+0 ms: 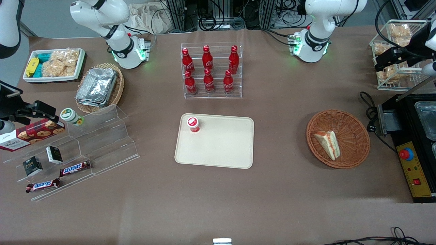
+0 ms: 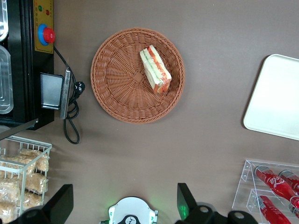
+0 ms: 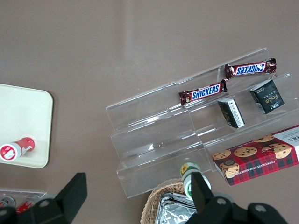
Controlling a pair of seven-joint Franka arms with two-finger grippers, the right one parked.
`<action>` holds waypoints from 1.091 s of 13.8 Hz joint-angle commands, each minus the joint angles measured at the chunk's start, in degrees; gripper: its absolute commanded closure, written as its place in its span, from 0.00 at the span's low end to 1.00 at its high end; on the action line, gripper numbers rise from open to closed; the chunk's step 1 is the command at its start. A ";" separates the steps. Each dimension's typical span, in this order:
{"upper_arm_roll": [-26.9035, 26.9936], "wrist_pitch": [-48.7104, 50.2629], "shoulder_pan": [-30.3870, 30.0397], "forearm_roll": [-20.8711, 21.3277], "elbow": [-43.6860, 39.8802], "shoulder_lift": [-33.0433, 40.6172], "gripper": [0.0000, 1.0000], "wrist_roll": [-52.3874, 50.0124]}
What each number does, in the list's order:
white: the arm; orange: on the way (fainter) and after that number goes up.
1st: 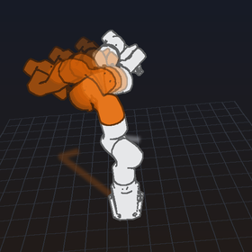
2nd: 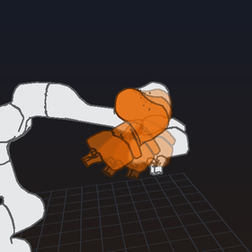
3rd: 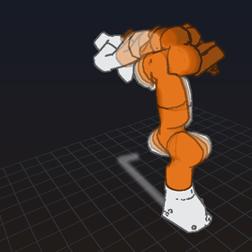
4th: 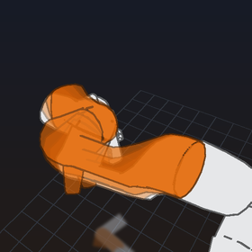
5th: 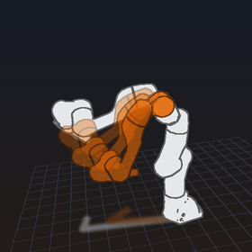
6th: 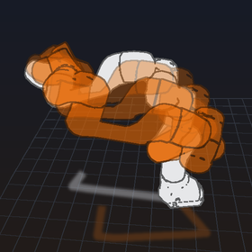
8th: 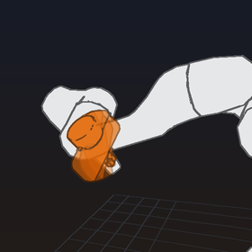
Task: Place sandwich from basket to tray
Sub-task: 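Move the left gripper toward the wicker basket holding the sandwich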
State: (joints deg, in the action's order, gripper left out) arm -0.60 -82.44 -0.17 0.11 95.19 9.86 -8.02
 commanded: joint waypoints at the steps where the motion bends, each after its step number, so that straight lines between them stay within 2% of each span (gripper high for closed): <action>1: 0.78 -0.88 0.88 0.24 -0.62 -0.11 0.00 -0.24; 6: 0.87 -2.99 0.79 0.24 0.52 -0.98 0.00 -0.07; 8: 0.69 -3.51 1.05 1.20 0.70 -5.18 0.00 -2.16; 11: 0.34 -11.49 1.67 1.29 2.10 -11.95 0.00 -10.85; 15: 0.25 -20.80 2.28 2.17 4.64 -19.77 0.00 -16.56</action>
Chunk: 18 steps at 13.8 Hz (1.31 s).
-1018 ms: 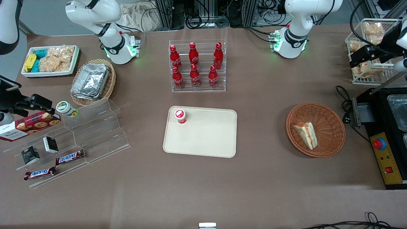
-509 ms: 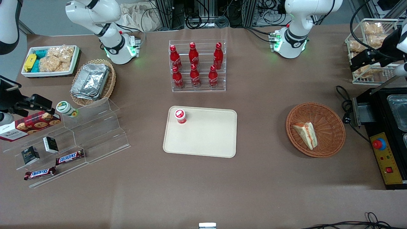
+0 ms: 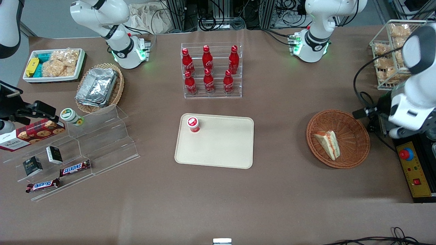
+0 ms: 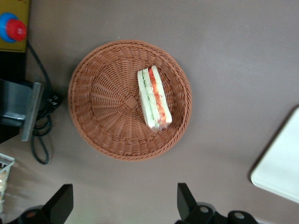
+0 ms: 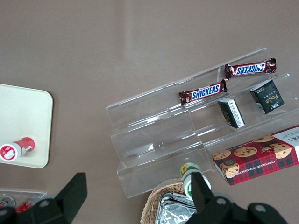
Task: Place sandwich from basket to tray
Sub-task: 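Lower the open left gripper over the sandwich and close on it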
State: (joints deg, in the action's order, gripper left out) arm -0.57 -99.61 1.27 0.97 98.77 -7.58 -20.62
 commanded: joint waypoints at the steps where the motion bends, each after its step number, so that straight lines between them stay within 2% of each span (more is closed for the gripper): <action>1: 0.22 -7.84 1.89 1.40 3.34 -3.57 0.00 -5.56; 7: 0.22 -30.00 2.43 1.40 17.14 -7.18 0.00 -7.94; 11: 0.30 -41.26 2.51 1.40 22.68 -9.90 0.00 -8.73; 13: 0.31 -43.04 2.51 1.40 23.57 -10.61 0.01 -8.82; 14: 0.31 -43.13 2.51 1.40 23.57 -10.70 0.08 -8.82; 18: 0.31 -43.04 2.43 1.40 23.57 -10.53 0.59 -8.82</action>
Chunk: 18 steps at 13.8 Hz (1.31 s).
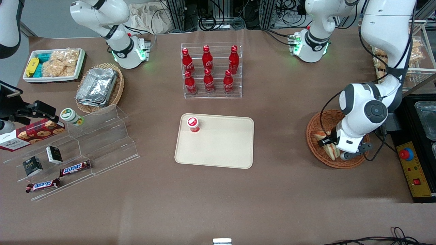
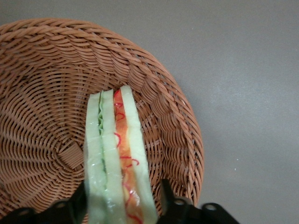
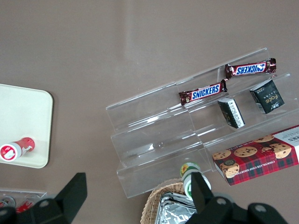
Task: Place sandwich from basket to tray
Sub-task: 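Lower the open left gripper over the sandwich and close on it, then lift the wrapped sandwich out of the basket with the left gripper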
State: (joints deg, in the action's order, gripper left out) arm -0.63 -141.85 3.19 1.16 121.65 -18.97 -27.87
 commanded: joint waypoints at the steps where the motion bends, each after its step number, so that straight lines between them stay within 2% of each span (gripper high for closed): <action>1: 0.37 -0.62 0.50 1.21 0.60 1.13 0.68 -1.40; 3: 0.37 2.96 0.50 1.30 -0.62 3.66 0.87 -0.61; 5: 0.37 11.90 0.50 2.43 -5.00 6.74 1.00 0.97; 12: -2.35 51.54 0.59 2.44 -30.22 12.11 1.00 15.47; 16: -7.44 65.36 0.59 2.44 -41.64 14.66 1.00 13.47; 18: -12.61 68.02 0.59 2.26 -46.92 14.66 1.00 5.59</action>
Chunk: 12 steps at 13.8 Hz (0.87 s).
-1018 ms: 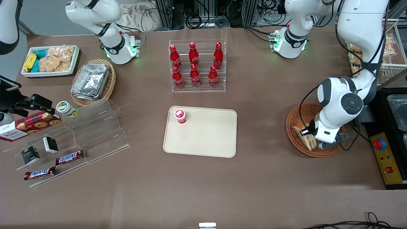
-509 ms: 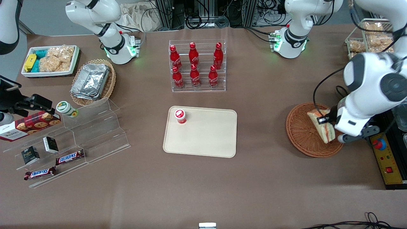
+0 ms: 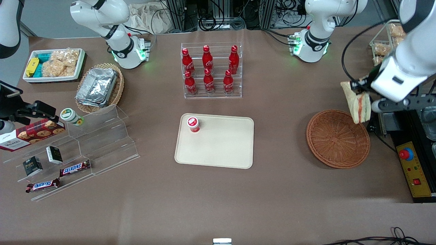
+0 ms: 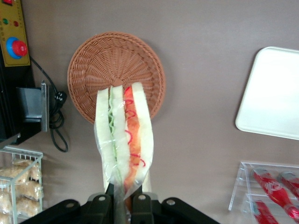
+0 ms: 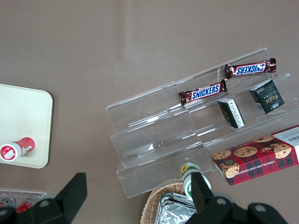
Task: Place sandwich from basket to tray
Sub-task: 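Lift the wrapped sandwich out of the basket with the left gripper, then carry the sandwich over the cream tray with the left gripper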
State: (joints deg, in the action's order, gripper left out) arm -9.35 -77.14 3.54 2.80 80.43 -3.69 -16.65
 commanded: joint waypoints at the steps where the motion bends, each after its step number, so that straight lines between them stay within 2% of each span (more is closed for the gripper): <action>1: -6.80 3.75 0.24 0.71 -6.51 -0.62 1.00 -9.59; 4: -16.20 2.88 0.24 0.80 -5.91 -2.10 1.00 -21.11; 5: -18.84 1.74 0.76 1.93 -5.90 -4.46 1.00 -23.06; 6: -20.78 0.25 2.59 4.82 -5.81 -7.18 1.00 -26.21; 10: -20.98 -13.61 8.14 6.86 -1.26 -18.44 1.00 -35.63; 12: -20.98 -19.86 9.55 9.75 0.95 -23.62 1.00 -38.62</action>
State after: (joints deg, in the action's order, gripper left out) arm -30.14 -93.46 12.00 10.13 81.11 -22.92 -52.15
